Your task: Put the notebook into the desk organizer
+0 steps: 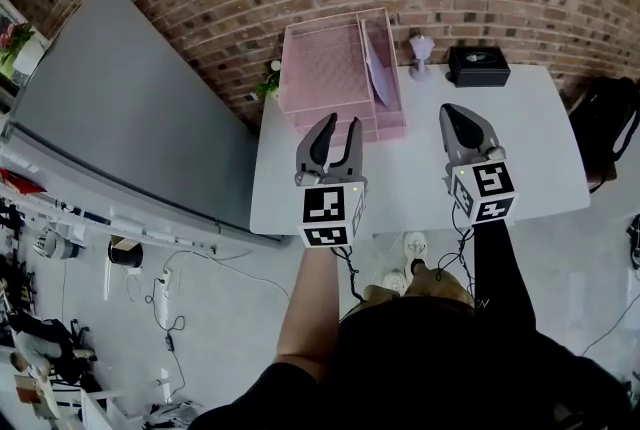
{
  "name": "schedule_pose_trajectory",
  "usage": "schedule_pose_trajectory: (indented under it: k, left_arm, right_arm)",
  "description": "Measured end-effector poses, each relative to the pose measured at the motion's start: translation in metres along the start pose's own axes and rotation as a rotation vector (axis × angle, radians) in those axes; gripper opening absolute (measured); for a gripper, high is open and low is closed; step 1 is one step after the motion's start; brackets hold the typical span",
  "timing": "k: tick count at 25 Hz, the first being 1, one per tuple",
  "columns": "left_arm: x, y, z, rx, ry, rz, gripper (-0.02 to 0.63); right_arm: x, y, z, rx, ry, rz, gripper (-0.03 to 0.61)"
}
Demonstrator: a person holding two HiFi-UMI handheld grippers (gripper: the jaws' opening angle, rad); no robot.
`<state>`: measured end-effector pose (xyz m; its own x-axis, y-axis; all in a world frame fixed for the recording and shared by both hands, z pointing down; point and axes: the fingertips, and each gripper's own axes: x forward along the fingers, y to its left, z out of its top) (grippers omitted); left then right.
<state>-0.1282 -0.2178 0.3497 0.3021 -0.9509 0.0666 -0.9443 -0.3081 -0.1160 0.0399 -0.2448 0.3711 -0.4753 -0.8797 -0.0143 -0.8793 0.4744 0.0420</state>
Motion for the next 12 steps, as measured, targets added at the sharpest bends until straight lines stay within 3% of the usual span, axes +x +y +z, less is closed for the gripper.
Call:
schedule_pose_trajectory:
  k: [5,7,12]
  left_arm:
    - [-0.004,0.011,0.001,0.01,-0.007,0.067,0.008]
    - [-0.003,0.015,0.0,0.029,0.001,0.108,0.008]
    - [-0.001,0.018,0.001,0.025,-0.007,0.119,0.008]
  right_arm:
    - [0.001,0.004,0.002,-0.017,-0.001,0.011,0.0]
    - [0.001,0.002,0.001,-0.019,0.005,0.013,0.0]
    - [0.002,-0.001,-0.002,-0.021,0.017,0.01,0.0]
